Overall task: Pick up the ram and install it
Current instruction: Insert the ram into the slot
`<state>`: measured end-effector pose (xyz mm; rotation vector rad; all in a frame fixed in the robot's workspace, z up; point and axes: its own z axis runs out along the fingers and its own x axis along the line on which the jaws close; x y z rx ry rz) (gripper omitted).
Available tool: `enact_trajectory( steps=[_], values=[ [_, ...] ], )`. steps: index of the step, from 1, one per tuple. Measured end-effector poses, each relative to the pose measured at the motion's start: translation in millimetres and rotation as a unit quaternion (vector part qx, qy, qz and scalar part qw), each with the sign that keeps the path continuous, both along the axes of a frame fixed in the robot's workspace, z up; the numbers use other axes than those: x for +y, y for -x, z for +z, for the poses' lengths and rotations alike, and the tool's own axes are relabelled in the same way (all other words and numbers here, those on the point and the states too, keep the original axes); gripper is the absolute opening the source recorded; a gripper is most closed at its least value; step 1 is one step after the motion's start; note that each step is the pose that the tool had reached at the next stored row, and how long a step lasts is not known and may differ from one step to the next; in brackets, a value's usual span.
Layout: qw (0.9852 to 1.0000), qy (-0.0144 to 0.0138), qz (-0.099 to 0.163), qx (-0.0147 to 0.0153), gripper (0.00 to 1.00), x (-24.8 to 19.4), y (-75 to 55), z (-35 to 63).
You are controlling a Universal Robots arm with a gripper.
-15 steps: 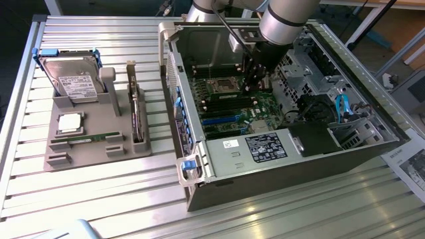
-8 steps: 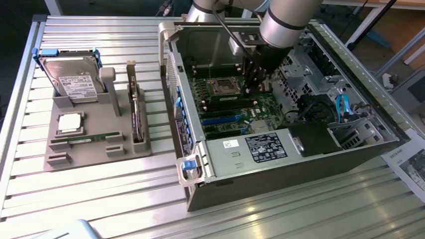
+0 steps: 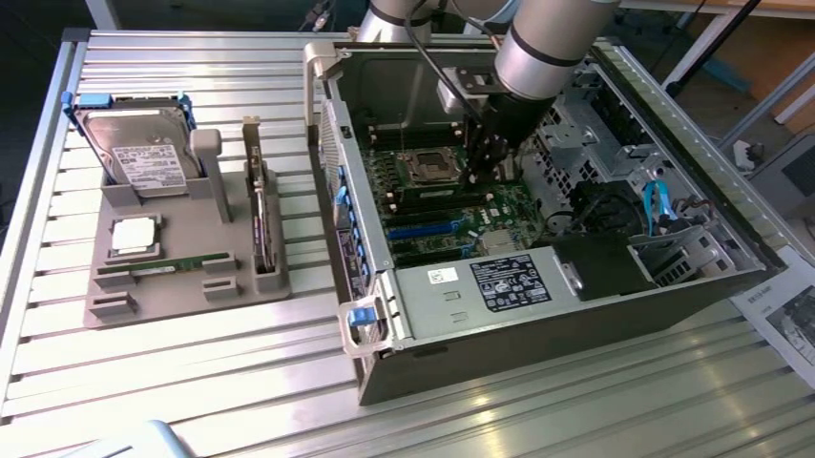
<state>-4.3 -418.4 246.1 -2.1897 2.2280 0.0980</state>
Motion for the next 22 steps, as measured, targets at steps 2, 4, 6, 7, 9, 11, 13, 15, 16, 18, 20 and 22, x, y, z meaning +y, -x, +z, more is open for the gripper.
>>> enact_trajectory(
  steps=[2,4,6,7,9,11,13,15,16,18,20,22],
  values=[
    [1.0000,0.0000,0.000,0.0000,0.12,-0.7,0.0,0.0],
    [1.0000,0.0000,0.000,0.0000,0.12,-1.7,0.0,-0.1],
    [1.0000,-0.0001,0.000,0.0000,0.12,-3.4,0.0,-0.4],
    [1.0000,0.0000,0.000,0.0000,0.12,-3.5,0.0,-0.5],
    [1.0000,0.0000,0.000,0.0000,0.12,-3.6,0.0,-1.3],
    [1.0000,0.0000,0.000,0.0000,0.12,-3.5,0.0,-2.8],
    [1.0000,0.0000,0.000,0.0000,0.12,-3.6,0.0,-3.0],
    [1.0000,0.0001,0.000,0.0000,0.12,-3.6,0.0,-3.2],
    [1.0000,0.0000,0.000,0.0000,0.12,-3.5,0.1,-3.5],
    [1.0000,0.0000,0.000,0.0000,0.12,-3.4,0.5,-4.1],
    [1.0000,-0.0001,0.000,0.0000,0.12,-3.1,1.3,-4.5],
    [1.0000,0.0000,0.000,0.0000,0.12,-3.1,1.3,-4.5]
  ],
)
